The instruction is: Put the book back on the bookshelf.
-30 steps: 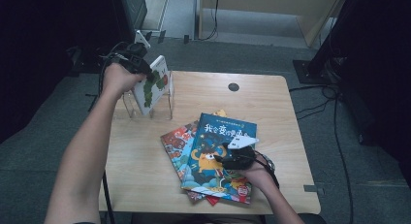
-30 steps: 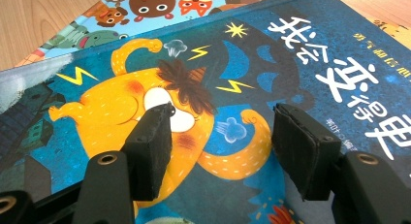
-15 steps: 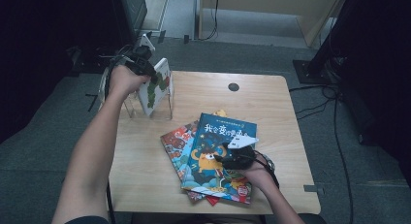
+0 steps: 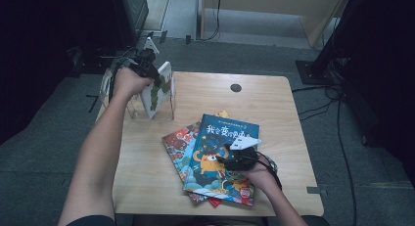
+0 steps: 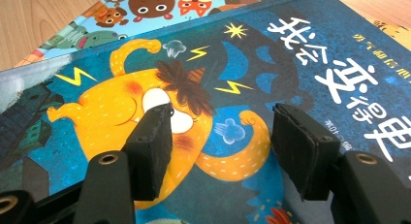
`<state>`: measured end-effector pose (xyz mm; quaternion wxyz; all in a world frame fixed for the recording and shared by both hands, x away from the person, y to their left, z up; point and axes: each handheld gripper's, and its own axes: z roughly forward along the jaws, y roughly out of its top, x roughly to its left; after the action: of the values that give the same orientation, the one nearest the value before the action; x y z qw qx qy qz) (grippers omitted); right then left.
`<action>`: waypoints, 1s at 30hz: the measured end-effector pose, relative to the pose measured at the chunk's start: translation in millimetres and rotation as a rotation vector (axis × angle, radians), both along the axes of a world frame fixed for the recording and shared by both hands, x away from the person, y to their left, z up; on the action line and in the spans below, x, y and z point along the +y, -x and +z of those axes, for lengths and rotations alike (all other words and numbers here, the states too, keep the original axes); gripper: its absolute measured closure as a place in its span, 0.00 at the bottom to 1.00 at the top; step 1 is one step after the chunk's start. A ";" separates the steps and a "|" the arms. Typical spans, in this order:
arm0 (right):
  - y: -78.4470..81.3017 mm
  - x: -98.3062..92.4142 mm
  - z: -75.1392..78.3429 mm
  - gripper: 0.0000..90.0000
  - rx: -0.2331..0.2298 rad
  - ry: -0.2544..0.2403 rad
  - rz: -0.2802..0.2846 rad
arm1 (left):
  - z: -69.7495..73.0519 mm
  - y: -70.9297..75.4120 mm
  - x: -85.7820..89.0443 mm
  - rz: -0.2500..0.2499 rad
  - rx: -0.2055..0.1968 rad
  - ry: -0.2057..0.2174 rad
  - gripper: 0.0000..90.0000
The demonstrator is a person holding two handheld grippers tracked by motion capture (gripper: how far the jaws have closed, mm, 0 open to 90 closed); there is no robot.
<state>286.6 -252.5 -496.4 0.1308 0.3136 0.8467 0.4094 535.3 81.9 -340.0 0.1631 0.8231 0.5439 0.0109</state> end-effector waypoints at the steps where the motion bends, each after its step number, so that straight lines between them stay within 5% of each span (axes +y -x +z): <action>1: -0.1 -0.1 0.0 0.45 -0.002 0.001 0.000 | -0.4 -0.2 0.4 -0.002 0.001 0.000 0.85; 30: 0.0 0.0 0.0 0.45 0.000 0.000 0.000 | -12.1 -4.1 -3.1 -0.002 0.036 0.000 0.86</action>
<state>286.5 -252.4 -496.5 0.1309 0.3137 0.8467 0.4093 539.4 78.8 -352.1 0.1533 0.8237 0.5459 -0.0043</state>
